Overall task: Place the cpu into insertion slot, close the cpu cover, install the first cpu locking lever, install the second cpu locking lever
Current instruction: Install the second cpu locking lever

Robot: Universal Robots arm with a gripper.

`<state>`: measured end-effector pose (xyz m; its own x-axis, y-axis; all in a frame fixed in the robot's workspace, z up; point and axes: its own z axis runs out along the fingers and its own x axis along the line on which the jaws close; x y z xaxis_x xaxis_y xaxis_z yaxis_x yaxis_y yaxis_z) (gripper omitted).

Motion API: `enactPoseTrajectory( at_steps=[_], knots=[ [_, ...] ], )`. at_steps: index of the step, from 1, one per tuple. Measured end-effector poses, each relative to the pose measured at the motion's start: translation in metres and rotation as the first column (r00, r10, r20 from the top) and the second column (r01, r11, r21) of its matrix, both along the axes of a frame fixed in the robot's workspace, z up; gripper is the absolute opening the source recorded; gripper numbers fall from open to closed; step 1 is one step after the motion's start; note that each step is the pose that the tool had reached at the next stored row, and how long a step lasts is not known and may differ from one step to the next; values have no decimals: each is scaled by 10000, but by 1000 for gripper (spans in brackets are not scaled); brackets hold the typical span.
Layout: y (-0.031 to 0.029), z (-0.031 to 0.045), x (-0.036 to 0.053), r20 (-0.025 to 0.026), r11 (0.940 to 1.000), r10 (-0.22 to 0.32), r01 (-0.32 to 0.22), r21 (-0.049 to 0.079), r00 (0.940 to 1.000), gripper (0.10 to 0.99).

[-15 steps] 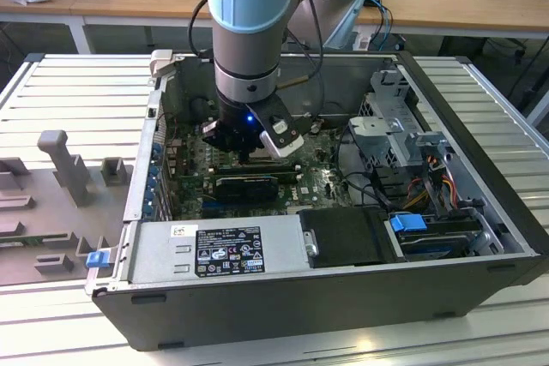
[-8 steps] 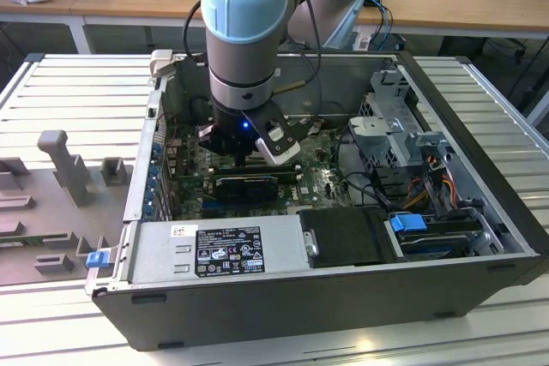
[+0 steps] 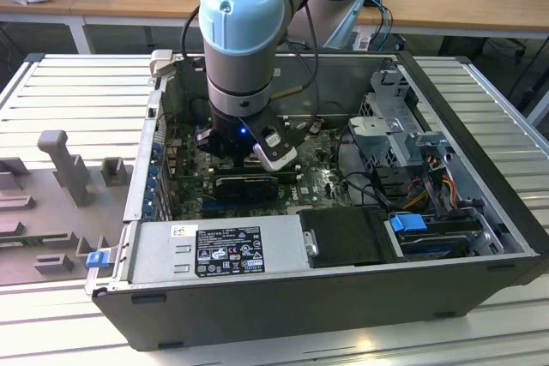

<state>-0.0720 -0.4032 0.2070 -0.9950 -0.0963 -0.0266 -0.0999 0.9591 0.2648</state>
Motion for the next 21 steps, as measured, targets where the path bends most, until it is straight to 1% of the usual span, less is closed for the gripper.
enactPoseTrajectory(
  at_steps=[3,11,16,18,21],
  knots=[
    [0,-33,-14,-1,10000,1,-1,31,10000,106],
    [25,-72,-23,0,10000,2,-2,84,10000,106],
    [39,-99,-24,1,9998,1,-1,200,10000,106],
    [46,-112,-28,0,9996,1,-1,298,10000,106],
    [46,-114,-43,1,9995,0,0,330,10000,106]
  ],
)
